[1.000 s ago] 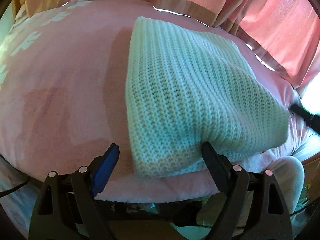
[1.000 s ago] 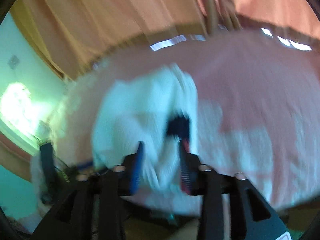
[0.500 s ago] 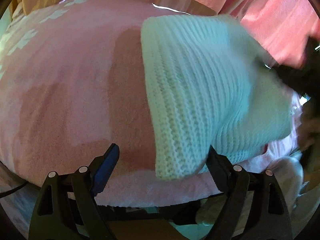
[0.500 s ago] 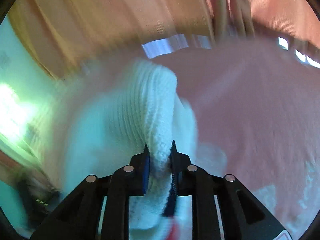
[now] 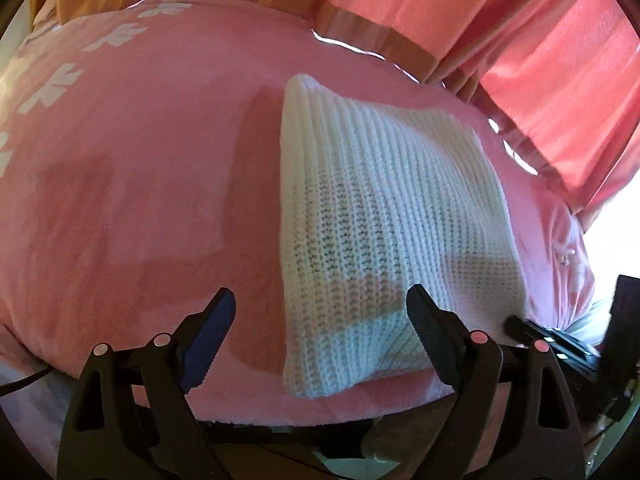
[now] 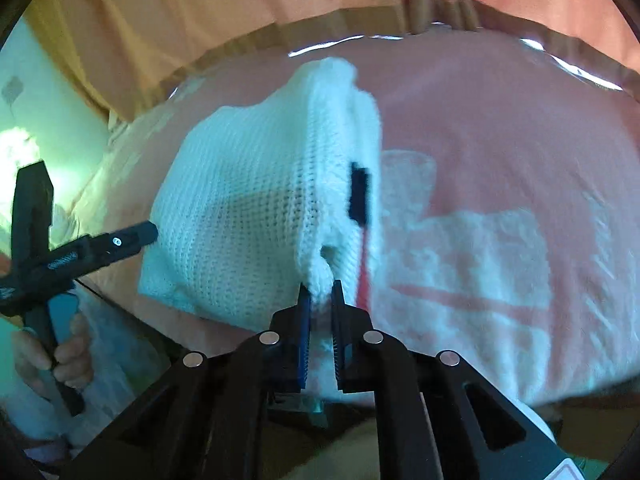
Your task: Fold small clothes
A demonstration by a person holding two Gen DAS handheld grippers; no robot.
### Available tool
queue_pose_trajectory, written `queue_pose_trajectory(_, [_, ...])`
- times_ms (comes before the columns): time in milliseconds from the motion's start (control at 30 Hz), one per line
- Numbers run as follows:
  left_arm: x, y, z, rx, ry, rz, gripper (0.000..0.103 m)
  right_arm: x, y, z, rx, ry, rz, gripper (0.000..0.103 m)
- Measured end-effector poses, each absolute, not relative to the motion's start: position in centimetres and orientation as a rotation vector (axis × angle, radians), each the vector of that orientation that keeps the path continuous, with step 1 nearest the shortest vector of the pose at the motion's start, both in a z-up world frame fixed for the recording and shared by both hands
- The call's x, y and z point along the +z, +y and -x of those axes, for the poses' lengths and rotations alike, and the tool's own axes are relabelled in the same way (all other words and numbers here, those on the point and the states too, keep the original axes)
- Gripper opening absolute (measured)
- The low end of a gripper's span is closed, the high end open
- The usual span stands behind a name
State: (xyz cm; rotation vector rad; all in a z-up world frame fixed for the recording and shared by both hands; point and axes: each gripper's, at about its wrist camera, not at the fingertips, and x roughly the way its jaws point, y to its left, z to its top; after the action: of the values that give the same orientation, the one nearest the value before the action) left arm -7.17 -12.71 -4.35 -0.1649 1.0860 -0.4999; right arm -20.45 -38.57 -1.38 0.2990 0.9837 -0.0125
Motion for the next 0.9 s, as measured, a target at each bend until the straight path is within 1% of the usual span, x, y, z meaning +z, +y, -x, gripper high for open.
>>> queue_pose_trajectory(67, [-4.9, -13.1, 7.6, -0.489, 1.101, 0.126, 0.085, -2.6, -39.5, 20.6, -0.051, 1.043, -0.302, 0.009])
queue_pose_trajectory(133, [-5.7, -13.5, 7.9, -0.485, 1.125, 0.096, 0.085, -4.6, -39.2, 19.9, -0.055, 1.162, -0.290, 0.010])
queue_pose_trajectory(167, [-6.0, -13.8, 7.9, -0.475, 1.143, 0.088, 0.085, -4.0, -38.9, 19.9, -0.061, 1.153, -0.262, 0.014])
queue_pose_trajectory(200, [-6.0, -13.9, 7.9, -0.473, 1.148, 0.088, 0.085, -3.4, -38.7, 20.0, -0.062, 1.141, -0.239, 0.016])
queue_pose_trajectory(233, [-5.7, -13.8, 8.0, -0.474, 1.143, 0.092, 0.085, -2.5, -38.6, 20.3, -0.050, 1.110, -0.243, 0.018])
queue_pose_trajectory(267, [-5.3, -13.8, 8.1, -0.475, 1.134, 0.095, 0.085, -1.9, -38.8, 20.6, -0.038, 1.086, -0.268, 0.024])
queue_pose_trajectory(300, [-4.9, -13.8, 8.2, -0.475, 1.124, 0.098, 0.085, -1.3, -38.9, 20.9, -0.026, 1.062, -0.300, 0.027])
queue_pose_trajectory(333, [-4.3, -13.8, 8.1, -0.471, 1.115, 0.106, 0.086, -0.8, -39.1, 21.2, -0.019, 1.038, -0.329, 0.034])
queue_pose_trajectory(367, [-4.1, -13.8, 7.9, -0.473, 1.111, 0.118, 0.087, -0.1, -39.4, 21.3, -0.020, 0.998, -0.361, 0.050])
queue_pose_trajectory(400, [-3.8, -13.9, 7.6, -0.483, 1.108, 0.137, 0.088, 0.4, -39.6, 21.2, -0.023, 0.963, -0.371, 0.060])
queue_pose_trajectory(433, [-3.6, -14.0, 7.1, -0.499, 1.106, 0.172, 0.088, 0.7, -39.8, 20.8, -0.033, 0.938, -0.367, 0.075])
queue_pose_trajectory(533, [-4.0, -14.7, 5.7, -0.538, 1.125, 0.265, 0.092, 0.2, -40.2, 19.3, -0.071, 0.903, -0.385, 0.078])
queue_pose_trajectory(733, [-7.3, -17.0, 2.8, -0.511, 1.227, 0.265, 0.096, -5.1, -40.8, 14.4, -0.014, 1.015, -0.645, 0.078])
queue_pose_trajectory(833, [-8.0, -16.9, 2.6, -0.534, 1.235, 0.324, 0.098, -6.5, -40.3, 13.7, -0.014, 1.034, -0.659, 0.082])
queue_pose_trajectory(867, [-8.0, -17.2, 2.5, -0.540, 1.234, 0.314, 0.098, -6.9, -40.2, 13.5, -0.001, 1.032, -0.672, 0.082])
queue_pose_trajectory(900, [-7.9, -17.4, 2.5, -0.549, 1.230, 0.304, 0.098, -7.0, -40.2, 13.5, -0.002, 1.012, -0.684, 0.080])
